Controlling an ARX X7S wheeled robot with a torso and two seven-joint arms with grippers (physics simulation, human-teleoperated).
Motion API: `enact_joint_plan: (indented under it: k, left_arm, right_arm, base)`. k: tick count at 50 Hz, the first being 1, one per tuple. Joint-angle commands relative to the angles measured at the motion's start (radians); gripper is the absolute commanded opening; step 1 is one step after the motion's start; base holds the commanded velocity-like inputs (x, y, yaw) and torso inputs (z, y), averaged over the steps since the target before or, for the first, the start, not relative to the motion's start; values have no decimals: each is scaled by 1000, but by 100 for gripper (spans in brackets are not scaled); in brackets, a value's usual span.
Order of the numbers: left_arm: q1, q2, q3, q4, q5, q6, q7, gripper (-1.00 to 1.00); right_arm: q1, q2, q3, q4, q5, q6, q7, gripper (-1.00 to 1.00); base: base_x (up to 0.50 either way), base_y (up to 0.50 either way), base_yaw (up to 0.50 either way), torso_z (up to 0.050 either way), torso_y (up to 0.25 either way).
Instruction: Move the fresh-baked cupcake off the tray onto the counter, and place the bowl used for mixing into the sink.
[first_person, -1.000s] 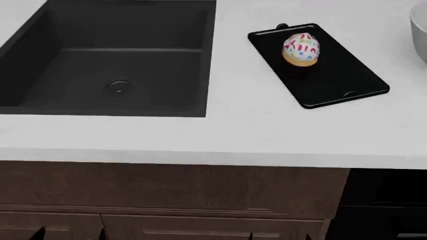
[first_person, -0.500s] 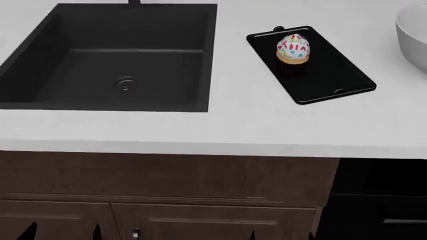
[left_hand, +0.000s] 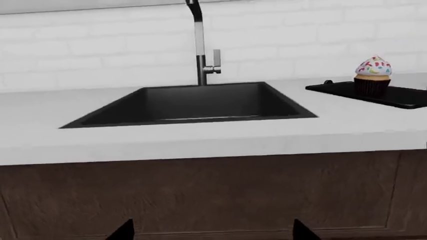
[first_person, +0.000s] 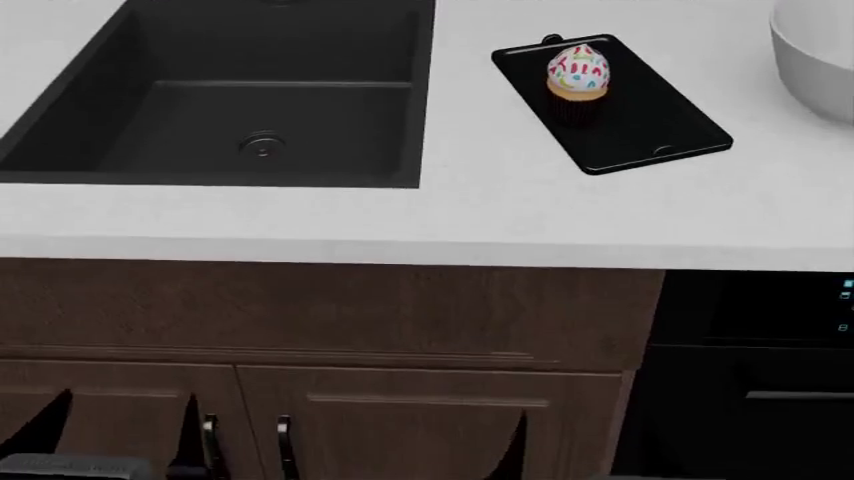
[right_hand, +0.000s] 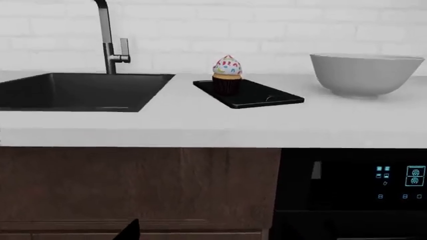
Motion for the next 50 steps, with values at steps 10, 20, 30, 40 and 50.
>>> enact_joint_plan:
  k: [10,20,30,40,50]
  left_arm:
    - [-683,-16,4,203,-104,-795,-4,100]
    - [-990,2,51,26,-82,-916,-28,100]
    - [-909,-3,42,63,-105,-873,-24,100]
    - [-915,-1,33,57,-121,-887,-31,100]
    - [-917,-7,44,54,-126,-883,-38,100]
  right_arm:
    - [572,79,59,-299,201,831,21,100]
    - [958,71,35,-86,207,998,26,100]
    - [894,75,26,-70,196,908,21,100]
    - [897,65,76,-97,222,950,33,100]
    - [890,71,92,-89,222,940,41,100]
  base:
    - [0,0,0,0,0]
    - [0,0,0,0,0]
    - [0,0,0,0,0]
    - [0,0,0,0,0]
    - [50,-489,0,0,0]
